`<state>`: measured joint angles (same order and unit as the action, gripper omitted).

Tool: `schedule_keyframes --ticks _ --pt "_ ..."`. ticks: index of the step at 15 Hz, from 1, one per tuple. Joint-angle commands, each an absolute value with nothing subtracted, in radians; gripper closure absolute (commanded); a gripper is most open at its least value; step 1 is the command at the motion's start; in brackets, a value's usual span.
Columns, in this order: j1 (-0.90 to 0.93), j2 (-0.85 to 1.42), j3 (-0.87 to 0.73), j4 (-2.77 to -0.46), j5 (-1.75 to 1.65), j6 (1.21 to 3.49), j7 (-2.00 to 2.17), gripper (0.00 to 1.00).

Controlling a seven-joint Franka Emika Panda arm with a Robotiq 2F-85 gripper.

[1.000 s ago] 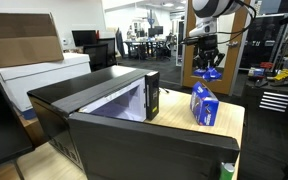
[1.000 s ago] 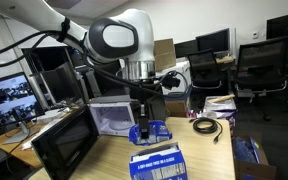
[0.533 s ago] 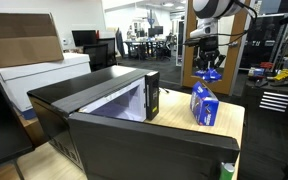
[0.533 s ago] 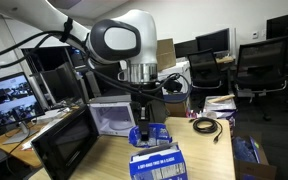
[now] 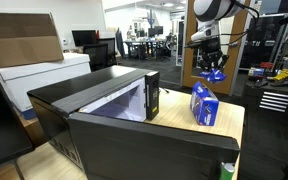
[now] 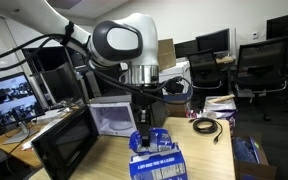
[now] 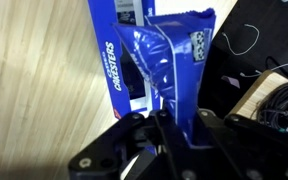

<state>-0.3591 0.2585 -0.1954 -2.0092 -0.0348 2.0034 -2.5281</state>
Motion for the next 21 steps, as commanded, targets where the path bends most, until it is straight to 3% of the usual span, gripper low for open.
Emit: schedule_keyframes --ticks 1,21 --pt "-0.339 0.256 -0.21 -1.991 -0.093 1.967 -2.482 0.97" --pt "-0.359 0.365 -0.223 -1.876 -0.2 1.877 -2.472 0.97"
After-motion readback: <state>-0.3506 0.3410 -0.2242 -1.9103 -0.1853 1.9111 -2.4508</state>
